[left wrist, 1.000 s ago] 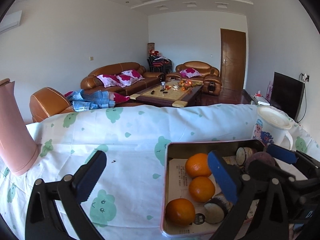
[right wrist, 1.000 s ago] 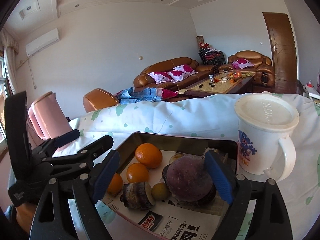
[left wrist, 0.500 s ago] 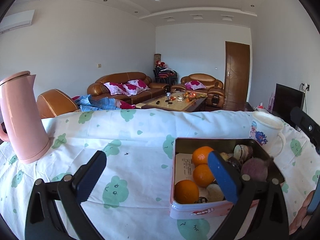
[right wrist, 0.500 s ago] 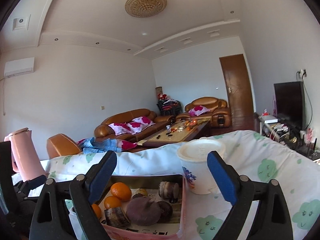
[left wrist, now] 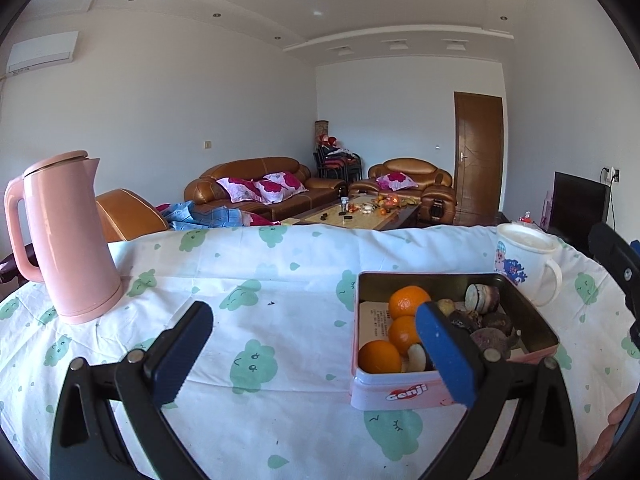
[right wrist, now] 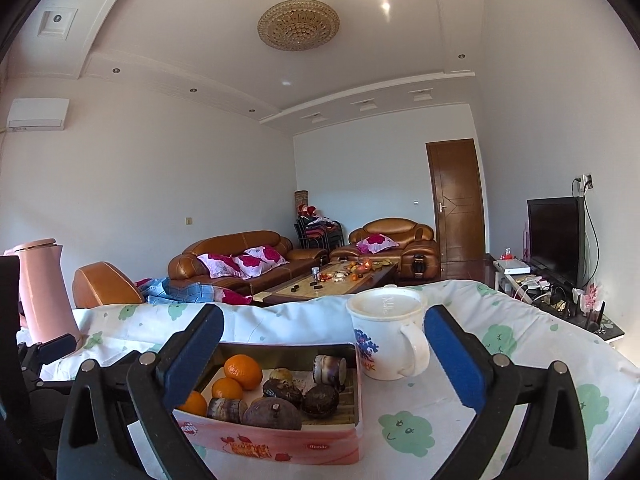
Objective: Organize fruits
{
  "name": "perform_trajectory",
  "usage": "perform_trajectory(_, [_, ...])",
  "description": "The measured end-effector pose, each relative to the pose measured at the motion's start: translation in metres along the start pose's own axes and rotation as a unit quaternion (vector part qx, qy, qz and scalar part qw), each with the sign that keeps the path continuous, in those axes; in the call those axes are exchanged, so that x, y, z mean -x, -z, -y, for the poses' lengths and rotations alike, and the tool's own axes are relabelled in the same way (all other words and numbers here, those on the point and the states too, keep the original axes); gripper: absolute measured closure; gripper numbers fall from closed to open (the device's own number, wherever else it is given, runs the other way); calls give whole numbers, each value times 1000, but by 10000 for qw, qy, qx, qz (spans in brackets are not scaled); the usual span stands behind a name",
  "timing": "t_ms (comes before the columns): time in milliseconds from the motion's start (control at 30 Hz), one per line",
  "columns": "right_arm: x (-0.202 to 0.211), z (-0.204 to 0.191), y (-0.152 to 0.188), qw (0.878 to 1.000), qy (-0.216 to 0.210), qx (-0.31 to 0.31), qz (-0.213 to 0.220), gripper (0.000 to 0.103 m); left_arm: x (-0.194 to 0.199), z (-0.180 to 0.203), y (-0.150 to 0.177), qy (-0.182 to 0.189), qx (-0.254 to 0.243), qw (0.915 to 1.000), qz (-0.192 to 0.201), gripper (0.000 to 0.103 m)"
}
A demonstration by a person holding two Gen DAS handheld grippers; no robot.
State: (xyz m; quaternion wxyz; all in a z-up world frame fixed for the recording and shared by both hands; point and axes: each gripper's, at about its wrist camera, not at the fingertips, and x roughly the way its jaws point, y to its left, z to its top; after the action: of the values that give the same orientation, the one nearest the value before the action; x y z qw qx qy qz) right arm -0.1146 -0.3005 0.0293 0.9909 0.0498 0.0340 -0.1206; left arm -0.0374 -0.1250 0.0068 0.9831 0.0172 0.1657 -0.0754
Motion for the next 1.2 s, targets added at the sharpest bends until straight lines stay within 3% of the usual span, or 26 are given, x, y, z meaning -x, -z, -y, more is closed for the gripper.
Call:
perform_trajectory(433, [24, -17, 4, 9993, 59, 298, 201, 2, 26, -8, 7, -125, 26, 9998, 144, 0])
perform_trajectory(1200, [23, -14, 3, 9997, 106, 219, 65, 1, 22, -2, 7, -81, -64, 9999, -23, 0])
